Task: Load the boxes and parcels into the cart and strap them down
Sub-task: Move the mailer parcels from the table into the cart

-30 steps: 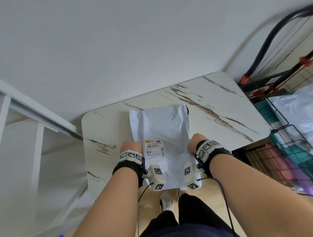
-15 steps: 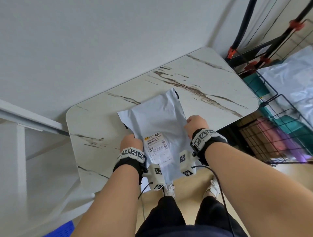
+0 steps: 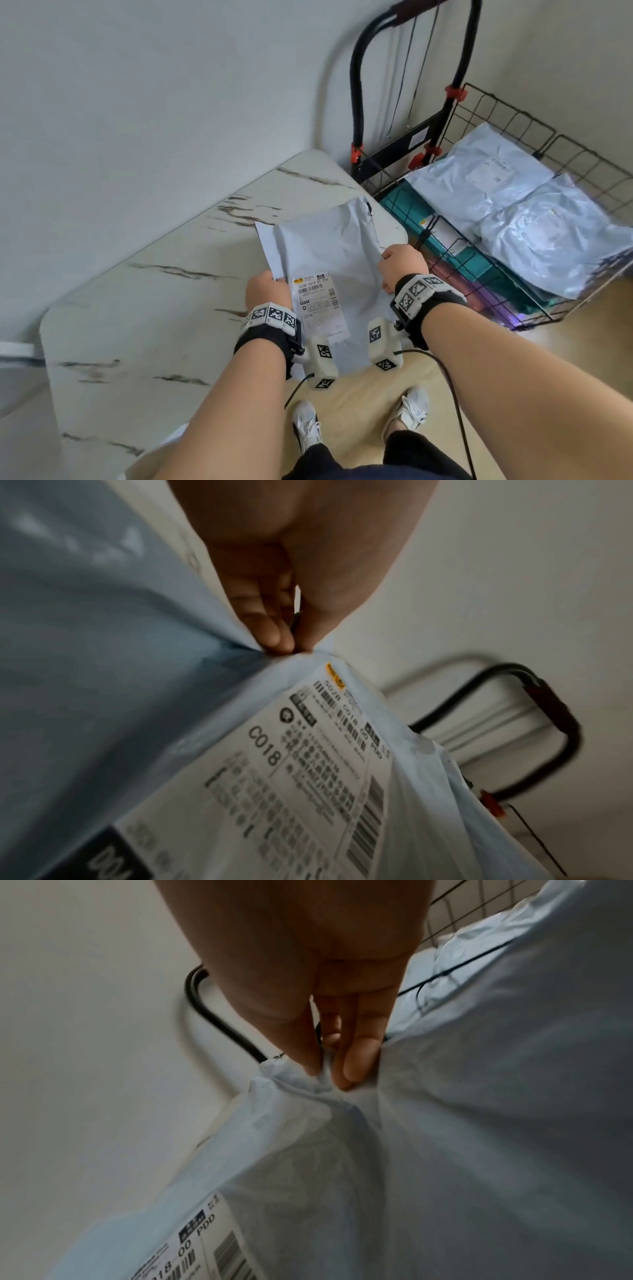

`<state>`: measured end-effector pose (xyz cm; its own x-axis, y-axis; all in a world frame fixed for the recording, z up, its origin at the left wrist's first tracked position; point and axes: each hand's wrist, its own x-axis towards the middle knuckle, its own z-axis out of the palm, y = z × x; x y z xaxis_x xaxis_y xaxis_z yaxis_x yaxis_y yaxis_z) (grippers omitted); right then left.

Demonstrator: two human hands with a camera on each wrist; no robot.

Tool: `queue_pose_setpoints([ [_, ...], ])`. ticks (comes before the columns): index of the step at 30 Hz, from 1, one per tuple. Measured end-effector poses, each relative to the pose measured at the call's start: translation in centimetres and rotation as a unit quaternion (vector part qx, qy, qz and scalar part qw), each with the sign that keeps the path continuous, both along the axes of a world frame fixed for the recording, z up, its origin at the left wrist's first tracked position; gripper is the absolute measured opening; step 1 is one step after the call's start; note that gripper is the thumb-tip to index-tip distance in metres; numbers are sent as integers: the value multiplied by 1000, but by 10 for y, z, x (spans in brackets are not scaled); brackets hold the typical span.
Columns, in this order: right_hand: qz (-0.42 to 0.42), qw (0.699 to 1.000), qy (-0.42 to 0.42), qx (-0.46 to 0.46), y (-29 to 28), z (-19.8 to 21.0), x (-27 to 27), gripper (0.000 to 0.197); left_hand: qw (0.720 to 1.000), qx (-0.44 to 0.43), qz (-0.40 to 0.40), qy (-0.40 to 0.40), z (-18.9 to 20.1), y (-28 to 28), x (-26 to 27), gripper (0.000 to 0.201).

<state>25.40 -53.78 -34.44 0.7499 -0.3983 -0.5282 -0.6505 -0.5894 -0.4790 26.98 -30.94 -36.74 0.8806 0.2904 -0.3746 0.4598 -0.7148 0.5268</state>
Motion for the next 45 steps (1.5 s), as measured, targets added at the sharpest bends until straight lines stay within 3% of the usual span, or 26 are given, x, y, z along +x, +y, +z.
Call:
queue_pose_setpoints([
  [9, -155, 986, -58, -2, -170, 19, -38, 22, 990, 2, -128, -53, 28, -190, 16, 43],
  [16, -231, 970, -71, -8, -266, 22, -70, 26, 972, 17, -226, -66, 35, -299, 17, 41],
  [21, -275, 959, -65, -6, -305, 17, -84, 23, 955, 45, -283, -81, 41, -356, 26, 41],
  [29, -372, 927, -54, 13, -362, 1, -74, 21, 933, 21, -350, -79, 33, -449, 69, 24],
  [32, -403, 914, -38, 15, -383, -6, -63, 21, 930, -13, -365, -42, 27, -483, 87, 16],
  [35, -434, 900, -26, 21, -400, -18, -51, 20, 922, -36, -386, -1, 19, -512, 103, 25],
  [45, -476, 879, 15, -29, -434, -60, -30, 24, 872, -17, -480, 97, -33, -570, 126, 20],
])
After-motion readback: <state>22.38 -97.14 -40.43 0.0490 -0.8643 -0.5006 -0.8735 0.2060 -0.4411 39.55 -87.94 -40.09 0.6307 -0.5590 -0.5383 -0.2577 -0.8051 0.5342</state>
